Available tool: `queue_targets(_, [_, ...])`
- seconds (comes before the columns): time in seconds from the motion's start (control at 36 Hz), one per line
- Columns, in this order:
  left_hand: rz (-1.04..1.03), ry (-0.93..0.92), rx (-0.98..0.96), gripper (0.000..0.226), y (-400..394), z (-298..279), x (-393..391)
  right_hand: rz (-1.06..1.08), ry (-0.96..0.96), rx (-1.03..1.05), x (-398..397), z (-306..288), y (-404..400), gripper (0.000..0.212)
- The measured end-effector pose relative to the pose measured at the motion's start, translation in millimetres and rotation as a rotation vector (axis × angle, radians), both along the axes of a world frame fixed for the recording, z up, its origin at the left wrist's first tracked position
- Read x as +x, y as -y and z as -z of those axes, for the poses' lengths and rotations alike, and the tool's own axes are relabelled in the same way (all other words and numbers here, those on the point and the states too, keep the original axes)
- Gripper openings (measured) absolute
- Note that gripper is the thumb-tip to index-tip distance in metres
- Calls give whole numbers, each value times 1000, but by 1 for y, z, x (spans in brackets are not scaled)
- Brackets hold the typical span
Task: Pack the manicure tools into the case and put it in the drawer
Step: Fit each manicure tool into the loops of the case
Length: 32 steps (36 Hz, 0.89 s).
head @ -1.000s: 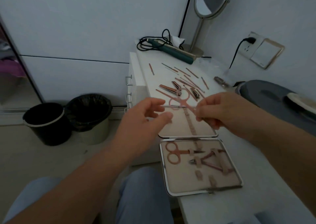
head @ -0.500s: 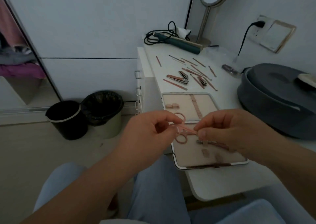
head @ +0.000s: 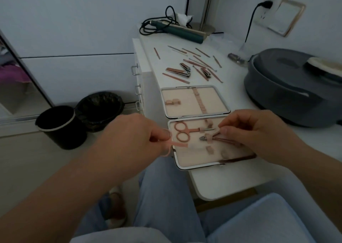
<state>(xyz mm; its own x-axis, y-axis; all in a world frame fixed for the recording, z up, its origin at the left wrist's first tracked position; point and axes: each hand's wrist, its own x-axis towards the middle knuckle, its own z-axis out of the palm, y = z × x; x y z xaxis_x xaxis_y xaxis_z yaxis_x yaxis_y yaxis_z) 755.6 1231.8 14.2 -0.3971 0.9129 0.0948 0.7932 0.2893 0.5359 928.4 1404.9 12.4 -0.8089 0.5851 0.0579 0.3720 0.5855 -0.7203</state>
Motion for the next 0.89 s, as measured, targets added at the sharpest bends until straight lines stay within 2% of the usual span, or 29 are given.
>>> queue_targets(0.06, [26, -17, -40, 38, 1, -2, 0, 31, -33, -4, 2, 6, -3, 11])
queue_targets(0.22, [54, -39, -97, 35, -5, -4, 1, 38, -84, -17, 5, 15, -5, 7])
queue_targets(0.36, [19, -134, -117, 11, -14, 2, 14, 66, -126, 83, 4, 23, -3, 7])
queue_targets(0.53, [-14, -266, -96, 23, -20, 11, 19, 88, -161, 130, 7, 29, -4, 14])
queue_targets(0.89, [-17, -160, -55, 15, -19, 17, 29, 111, -186, 125, 6, 31, -3, 16])
